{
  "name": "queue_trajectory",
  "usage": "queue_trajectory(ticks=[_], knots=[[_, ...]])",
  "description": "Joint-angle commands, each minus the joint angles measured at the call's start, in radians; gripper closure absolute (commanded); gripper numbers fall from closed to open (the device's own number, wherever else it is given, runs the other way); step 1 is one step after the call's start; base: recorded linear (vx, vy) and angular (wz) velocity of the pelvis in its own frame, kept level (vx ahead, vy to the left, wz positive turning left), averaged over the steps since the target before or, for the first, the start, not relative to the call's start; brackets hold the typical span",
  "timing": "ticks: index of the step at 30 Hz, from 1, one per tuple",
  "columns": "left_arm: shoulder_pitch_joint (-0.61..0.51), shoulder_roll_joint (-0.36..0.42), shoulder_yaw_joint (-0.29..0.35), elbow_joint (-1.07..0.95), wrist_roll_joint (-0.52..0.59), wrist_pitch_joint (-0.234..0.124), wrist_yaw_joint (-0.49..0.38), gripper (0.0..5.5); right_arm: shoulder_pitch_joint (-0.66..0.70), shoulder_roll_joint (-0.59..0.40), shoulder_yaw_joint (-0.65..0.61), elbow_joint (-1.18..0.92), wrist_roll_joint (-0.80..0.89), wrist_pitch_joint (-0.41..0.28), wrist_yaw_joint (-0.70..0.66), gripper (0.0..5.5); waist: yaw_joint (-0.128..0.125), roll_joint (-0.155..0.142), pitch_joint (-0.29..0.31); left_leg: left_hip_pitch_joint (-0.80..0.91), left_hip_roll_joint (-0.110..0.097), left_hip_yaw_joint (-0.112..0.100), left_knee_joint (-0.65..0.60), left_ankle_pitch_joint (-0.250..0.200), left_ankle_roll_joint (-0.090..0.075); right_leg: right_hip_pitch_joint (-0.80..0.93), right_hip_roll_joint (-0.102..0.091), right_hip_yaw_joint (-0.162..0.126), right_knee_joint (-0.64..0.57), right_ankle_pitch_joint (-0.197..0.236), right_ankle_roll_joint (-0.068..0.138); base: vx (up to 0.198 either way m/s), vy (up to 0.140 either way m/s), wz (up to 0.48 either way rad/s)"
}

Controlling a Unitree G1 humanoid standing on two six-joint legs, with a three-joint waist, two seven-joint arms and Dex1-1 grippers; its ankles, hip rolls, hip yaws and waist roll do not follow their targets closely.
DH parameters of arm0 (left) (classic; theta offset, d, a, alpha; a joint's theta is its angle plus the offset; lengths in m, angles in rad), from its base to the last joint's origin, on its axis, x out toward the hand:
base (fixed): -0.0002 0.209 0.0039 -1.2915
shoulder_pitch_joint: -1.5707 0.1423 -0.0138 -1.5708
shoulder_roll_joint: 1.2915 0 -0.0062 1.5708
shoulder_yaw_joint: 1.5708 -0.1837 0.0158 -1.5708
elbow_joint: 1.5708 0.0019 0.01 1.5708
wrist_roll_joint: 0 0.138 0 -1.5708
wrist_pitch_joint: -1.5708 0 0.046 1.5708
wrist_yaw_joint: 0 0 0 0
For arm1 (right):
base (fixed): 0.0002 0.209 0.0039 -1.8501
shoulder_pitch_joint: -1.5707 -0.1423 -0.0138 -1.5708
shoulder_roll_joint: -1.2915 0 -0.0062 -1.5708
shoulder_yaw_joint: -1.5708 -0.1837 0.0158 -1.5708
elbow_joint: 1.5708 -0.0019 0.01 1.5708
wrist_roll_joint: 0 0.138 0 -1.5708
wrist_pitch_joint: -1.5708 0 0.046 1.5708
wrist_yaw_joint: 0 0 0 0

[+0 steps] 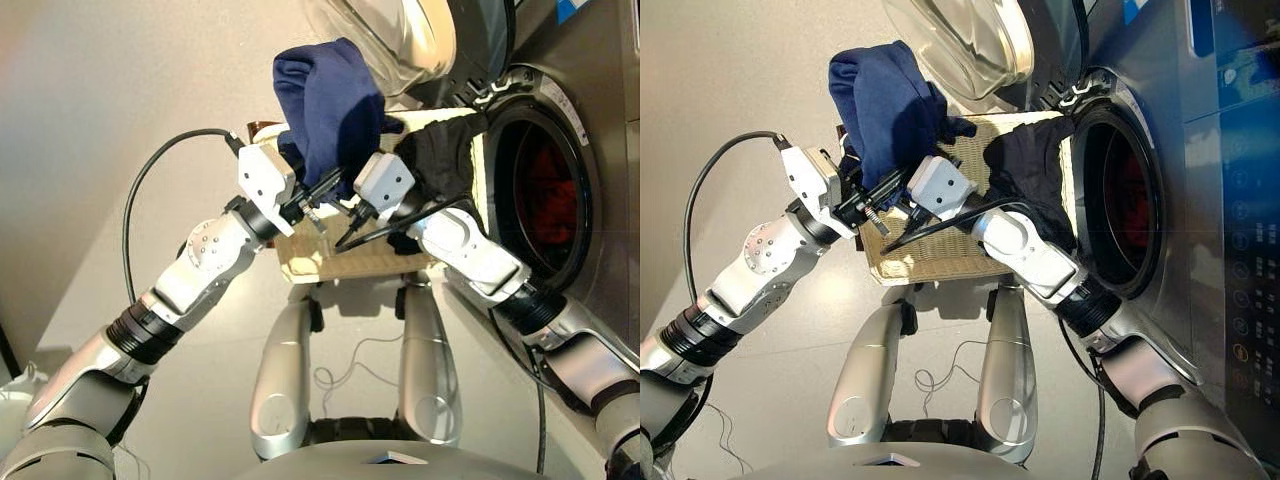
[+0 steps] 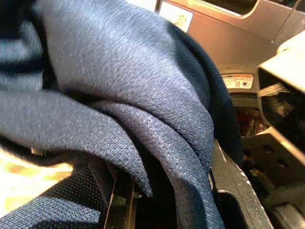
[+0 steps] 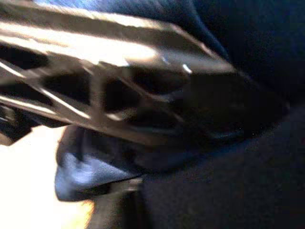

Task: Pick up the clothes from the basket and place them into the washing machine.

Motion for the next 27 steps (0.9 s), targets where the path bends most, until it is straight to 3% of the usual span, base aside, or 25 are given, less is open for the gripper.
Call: queue_trajectory(ticks=[1,5,6,8,9,11,12,13,14,27], knots=[[0.042,0.007,-0.066,-0.088,-0.004,-0.020,-0.042,5.50,-0.096,0.093,-0.055,-0.111,0.004,-0.102,-0.012,5.50,-0.004,0.004,-0.029,-0.023,-0.001,-0.012,0.097,-0.065,-0.056,0.062,-0.028,0.022,-0.197,0.162,0.076,0.000,0.000,0.000],[0.046,0.000,-0.061,-0.086,0.002,-0.023,-0.032,5.46,-0.083,0.102,-0.073,-0.114,-0.004,-0.114,-0.035,5.50,-0.002,0.009,-0.028,-0.023,-0.003,-0.010,0.097,-0.064,-0.055,0.061,-0.030,0.022,-0.197,0.162,0.077,0.000,0.000,0.000],[0.051,-0.004,-0.059,-0.085,0.006,-0.024,-0.028,3.95,-0.077,0.110,-0.081,-0.112,-0.014,-0.120,-0.049,5.50,-0.002,0.010,-0.029,-0.022,-0.003,-0.010,0.096,-0.064,-0.054,0.061,-0.030,0.023,-0.196,0.161,0.076,0.000,0.000,0.000],[0.055,-0.005,-0.056,-0.083,0.008,-0.024,-0.023,2.35,-0.073,0.119,-0.091,-0.108,-0.027,-0.126,-0.065,5.50,-0.002,0.012,-0.031,-0.023,-0.003,-0.008,0.098,-0.066,-0.053,0.060,-0.029,0.025,-0.194,0.160,0.076,0.000,0.000,0.000],[0.054,-0.004,-0.055,-0.082,0.009,-0.025,-0.022,1.77,-0.072,0.121,-0.095,-0.106,-0.033,-0.129,-0.071,5.50,-0.002,0.013,-0.031,-0.023,-0.003,-0.009,0.100,-0.067,-0.053,0.060,-0.029,0.025,-0.192,0.159,0.075,0.000,0.000,0.000],[0.055,-0.004,-0.055,-0.083,0.009,-0.026,-0.022,1.81,-0.071,0.125,-0.099,-0.105,-0.037,-0.132,-0.080,5.50,-0.003,0.013,-0.031,-0.023,-0.001,-0.008,0.102,-0.067,-0.054,0.059,-0.028,0.026,-0.192,0.159,0.075,0.000,0.000,0.000],[0.053,-0.004,-0.056,-0.081,0.012,-0.028,-0.018,1.40,-0.071,0.130,-0.104,-0.102,-0.043,-0.135,-0.086,5.50,-0.003,0.014,-0.031,-0.023,-0.001,-0.008,0.102,-0.067,-0.054,0.059,-0.028,0.026,-0.191,0.158,0.075,0.000,0.000,0.000],[0.052,-0.006,-0.056,-0.079,0.010,-0.029,-0.018,0.39,-0.071,0.133,-0.106,-0.099,-0.047,-0.138,-0.094,5.50,-0.002,0.014,-0.031,-0.023,-0.001,-0.008,0.101,-0.067,-0.054,0.058,-0.027,0.026,-0.191,0.157,0.075,0.000,0.000,0.000],[0.049,-0.008,-0.056,-0.076,0.011,-0.032,-0.015,0.00,-0.067,0.138,-0.110,-0.095,-0.052,-0.141,-0.105,5.50,-0.002,0.015,-0.031,-0.023,-0.001,-0.008,0.102,-0.067,-0.054,0.059,-0.027,0.026,-0.191,0.156,0.075,0.000,0.000,0.000],[0.085,-0.073,0.009,-0.054,0.068,-0.088,0.081,0.00,0.066,0.169,-0.246,-0.002,-0.185,-0.185,-0.315,5.50,0.002,0.023,-0.028,-0.027,-0.005,-0.016,0.109,-0.072,-0.048,0.060,-0.030,0.022,-0.184,0.150,0.077,0.000,0.000,0.000]])
